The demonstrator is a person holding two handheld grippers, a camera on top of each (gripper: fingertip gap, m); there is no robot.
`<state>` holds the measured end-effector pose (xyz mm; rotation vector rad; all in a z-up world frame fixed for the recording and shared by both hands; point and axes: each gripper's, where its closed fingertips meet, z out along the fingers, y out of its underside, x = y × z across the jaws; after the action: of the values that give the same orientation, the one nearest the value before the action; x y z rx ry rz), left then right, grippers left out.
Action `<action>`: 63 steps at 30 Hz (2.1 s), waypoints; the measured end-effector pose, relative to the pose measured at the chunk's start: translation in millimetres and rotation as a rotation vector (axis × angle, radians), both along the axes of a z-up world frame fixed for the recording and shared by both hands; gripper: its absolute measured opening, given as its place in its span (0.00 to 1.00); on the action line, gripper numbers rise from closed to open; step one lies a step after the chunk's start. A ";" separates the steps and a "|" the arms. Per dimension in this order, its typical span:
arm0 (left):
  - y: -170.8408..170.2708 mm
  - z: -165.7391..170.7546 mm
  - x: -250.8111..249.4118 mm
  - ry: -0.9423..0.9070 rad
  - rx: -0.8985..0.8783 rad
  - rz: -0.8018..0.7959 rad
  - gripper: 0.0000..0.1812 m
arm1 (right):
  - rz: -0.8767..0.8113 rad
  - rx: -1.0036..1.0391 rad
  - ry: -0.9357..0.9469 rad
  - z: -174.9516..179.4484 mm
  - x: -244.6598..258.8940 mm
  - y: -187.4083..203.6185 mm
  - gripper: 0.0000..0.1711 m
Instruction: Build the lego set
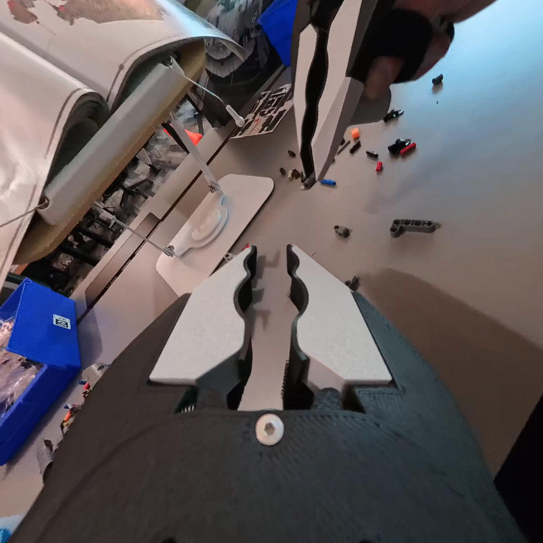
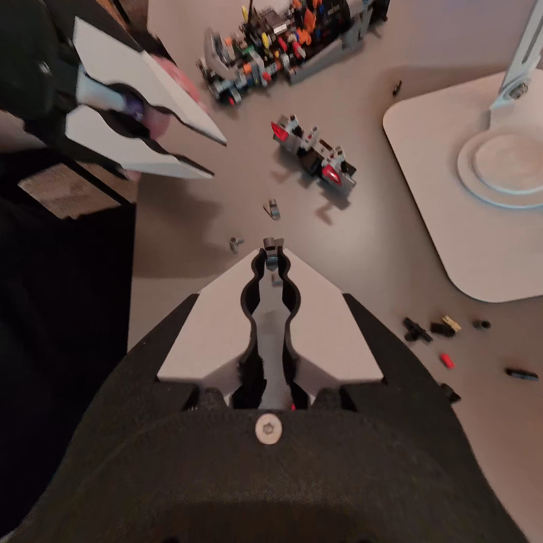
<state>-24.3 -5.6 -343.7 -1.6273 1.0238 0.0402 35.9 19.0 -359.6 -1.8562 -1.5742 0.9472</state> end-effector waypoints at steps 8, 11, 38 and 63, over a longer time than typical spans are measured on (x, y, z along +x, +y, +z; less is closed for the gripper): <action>5.0 -0.9 -7.5 -0.056 -0.014 0.031 0.14 | 0.000 -0.127 0.154 13.1 -29.4 -19.2 0.03; 5.6 0.8 -9.3 -0.089 -0.022 0.033 0.16 | 0.003 -0.168 0.201 18.0 -34.9 -24.8 0.03; 3.0 10.5 3.3 -0.075 0.030 -0.045 0.14 | 0.057 -0.351 0.349 32.0 -31.9 -36.6 0.03; -5.5 60.4 44.6 -0.049 0.119 -0.341 0.14 | 0.277 -0.595 0.559 82.8 -13.0 -42.6 0.03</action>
<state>20.3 -11.1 -283.3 -1.3230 1.2245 -0.1642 22.9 -23.5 -276.8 -1.5096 -1.2885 2.0294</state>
